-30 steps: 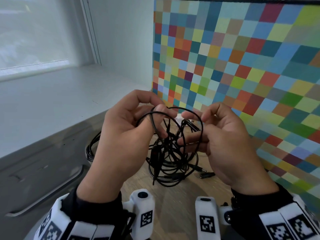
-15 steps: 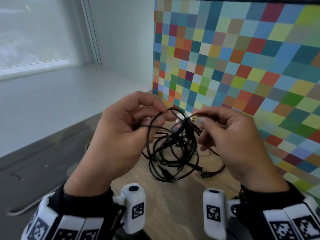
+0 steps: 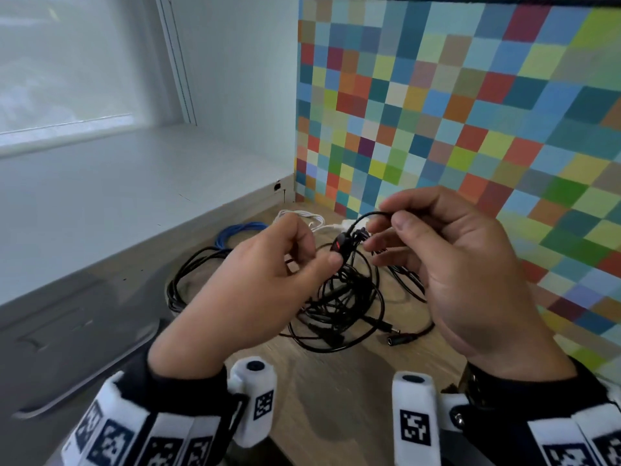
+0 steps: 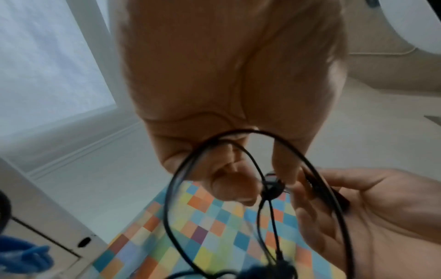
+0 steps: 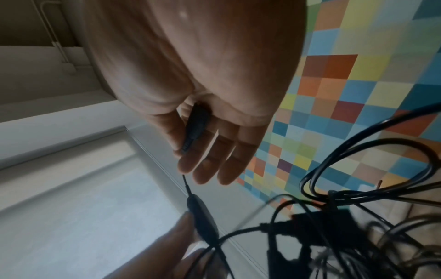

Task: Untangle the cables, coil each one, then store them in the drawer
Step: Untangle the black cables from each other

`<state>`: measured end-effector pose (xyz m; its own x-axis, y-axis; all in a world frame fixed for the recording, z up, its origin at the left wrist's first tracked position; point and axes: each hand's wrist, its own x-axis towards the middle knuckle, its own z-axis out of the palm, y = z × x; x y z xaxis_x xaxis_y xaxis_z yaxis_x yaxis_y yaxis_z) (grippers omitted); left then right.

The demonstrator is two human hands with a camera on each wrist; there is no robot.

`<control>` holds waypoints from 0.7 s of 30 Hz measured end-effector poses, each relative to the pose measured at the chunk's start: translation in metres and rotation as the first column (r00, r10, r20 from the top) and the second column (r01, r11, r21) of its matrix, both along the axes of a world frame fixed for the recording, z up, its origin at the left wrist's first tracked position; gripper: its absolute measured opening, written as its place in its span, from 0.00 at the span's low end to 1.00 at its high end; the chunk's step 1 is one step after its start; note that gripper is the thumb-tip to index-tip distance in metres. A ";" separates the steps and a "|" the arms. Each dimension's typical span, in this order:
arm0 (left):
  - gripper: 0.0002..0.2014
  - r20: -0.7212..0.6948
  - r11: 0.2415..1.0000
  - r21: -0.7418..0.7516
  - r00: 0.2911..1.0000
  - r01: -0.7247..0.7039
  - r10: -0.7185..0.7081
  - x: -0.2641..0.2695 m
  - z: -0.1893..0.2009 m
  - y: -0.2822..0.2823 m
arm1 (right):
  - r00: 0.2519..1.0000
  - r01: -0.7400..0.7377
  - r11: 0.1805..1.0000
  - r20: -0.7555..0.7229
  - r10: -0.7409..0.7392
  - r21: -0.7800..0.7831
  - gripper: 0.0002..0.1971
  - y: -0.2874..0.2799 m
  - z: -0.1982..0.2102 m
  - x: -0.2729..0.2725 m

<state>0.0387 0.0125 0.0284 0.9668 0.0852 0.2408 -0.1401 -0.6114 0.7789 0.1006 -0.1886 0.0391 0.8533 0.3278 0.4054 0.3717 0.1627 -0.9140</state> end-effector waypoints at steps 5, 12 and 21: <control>0.08 0.015 0.999 0.013 0.999 0.038 -0.038 0.003 -0.006 -0.005 | 0.997 -0.056 0.997 0.055 0.053 0.057 0.10 0.003 0.004 -0.008; 0.05 0.084 0.951 -0.303 0.995 0.068 -0.044 0.001 -0.002 -0.001 | 0.981 0.181 0.978 0.097 -0.171 -0.105 0.11 0.002 -0.002 0.000; 0.09 0.138 0.847 -0.529 0.990 0.045 0.033 0.004 -0.002 -0.005 | 0.988 0.129 0.912 0.133 -0.083 -0.390 0.11 -0.001 0.004 -0.005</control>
